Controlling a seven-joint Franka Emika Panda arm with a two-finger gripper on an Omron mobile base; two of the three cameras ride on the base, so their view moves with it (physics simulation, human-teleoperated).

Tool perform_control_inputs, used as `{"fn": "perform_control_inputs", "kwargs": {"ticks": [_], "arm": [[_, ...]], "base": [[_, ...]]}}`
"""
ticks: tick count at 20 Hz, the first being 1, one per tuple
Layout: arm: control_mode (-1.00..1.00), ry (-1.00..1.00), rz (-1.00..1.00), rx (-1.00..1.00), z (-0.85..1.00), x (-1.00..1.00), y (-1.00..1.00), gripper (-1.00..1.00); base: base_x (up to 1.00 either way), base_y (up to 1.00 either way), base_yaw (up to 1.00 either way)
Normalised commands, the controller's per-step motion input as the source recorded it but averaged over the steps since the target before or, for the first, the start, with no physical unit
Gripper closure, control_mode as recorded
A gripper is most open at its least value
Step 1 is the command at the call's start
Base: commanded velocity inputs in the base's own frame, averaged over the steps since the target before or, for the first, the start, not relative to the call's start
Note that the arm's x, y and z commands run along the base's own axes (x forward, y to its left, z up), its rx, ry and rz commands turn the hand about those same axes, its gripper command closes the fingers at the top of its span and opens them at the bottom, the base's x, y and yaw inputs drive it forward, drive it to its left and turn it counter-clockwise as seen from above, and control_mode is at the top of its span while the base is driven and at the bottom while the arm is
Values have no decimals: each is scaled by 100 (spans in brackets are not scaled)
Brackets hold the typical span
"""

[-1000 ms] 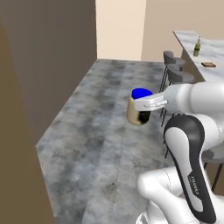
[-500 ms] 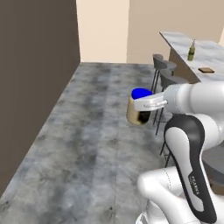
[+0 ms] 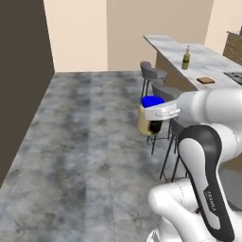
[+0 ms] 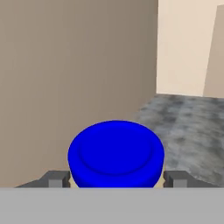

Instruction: Move the mayonnaise and shaker from the cabinet to the dining counter.

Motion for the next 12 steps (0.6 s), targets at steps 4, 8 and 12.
{"fn": "perform_control_inputs", "kwargs": {"ticks": [4,8,12], "arm": [[100,0,0,0,0,0,0,100],[100,0,0,0,0,0,0,100],[100,0,0,0,0,0,0,100]], "base": [[65,24,-39],[60,31,-43],[57,29,-46]]}}
